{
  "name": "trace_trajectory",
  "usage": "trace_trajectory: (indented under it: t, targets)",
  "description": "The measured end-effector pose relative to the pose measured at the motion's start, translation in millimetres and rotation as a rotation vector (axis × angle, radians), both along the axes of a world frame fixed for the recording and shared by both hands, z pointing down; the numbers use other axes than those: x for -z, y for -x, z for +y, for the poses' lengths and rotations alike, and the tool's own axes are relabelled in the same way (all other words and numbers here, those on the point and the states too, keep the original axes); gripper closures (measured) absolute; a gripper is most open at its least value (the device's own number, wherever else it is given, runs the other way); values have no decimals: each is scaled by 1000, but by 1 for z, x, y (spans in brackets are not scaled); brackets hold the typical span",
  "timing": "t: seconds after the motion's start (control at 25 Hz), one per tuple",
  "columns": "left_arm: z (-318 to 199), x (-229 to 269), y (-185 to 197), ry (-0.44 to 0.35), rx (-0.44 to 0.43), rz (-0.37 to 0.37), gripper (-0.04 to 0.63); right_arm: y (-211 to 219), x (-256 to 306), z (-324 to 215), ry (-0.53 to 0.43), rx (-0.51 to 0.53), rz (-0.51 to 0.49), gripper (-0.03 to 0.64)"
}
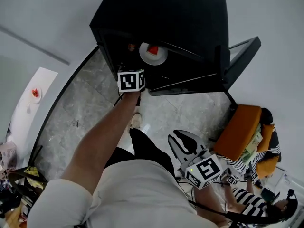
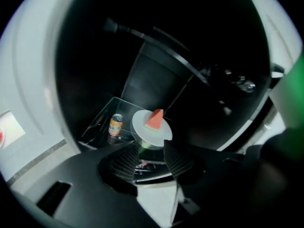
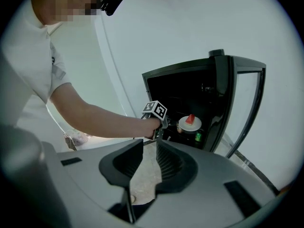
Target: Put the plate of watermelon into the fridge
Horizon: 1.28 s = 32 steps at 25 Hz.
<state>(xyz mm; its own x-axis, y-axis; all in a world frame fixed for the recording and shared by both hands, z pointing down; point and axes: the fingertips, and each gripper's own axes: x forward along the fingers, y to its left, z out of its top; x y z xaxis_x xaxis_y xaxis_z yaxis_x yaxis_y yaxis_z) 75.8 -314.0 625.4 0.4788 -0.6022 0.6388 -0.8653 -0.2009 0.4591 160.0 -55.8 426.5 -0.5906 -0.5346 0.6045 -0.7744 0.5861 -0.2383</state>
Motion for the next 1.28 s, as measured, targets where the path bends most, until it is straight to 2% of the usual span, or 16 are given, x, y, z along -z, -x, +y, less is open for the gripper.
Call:
trace_trajectory:
  t: [0.2, 0.4, 0.52, 0.68, 0.8, 1.08, 1.28]
  targets:
    - [43, 36, 14, -38, -75, 40, 425, 18, 6, 16, -31, -16, -15, 520]
    - [105, 65, 30, -26, -142, 178, 522, 38, 14, 40, -63, -23, -24, 546]
    - [156, 83, 49, -29, -207, 218, 576, 54, 20, 60, -93, -31, -10, 568]
    - [214, 114, 67, -61, -337, 305, 583, 73, 28, 83, -127, -51, -13, 580]
    - [253, 133, 83, -99, -457, 291, 583, 89, 30, 103, -139, -53, -18, 583]
    - [355, 176, 125, -150, -630, 291, 583, 125, 35, 156, -163, -51, -29, 584]
    - [417, 204, 156, -166, -682, 306, 583, 147, 39, 183, -173, -46, -27, 584]
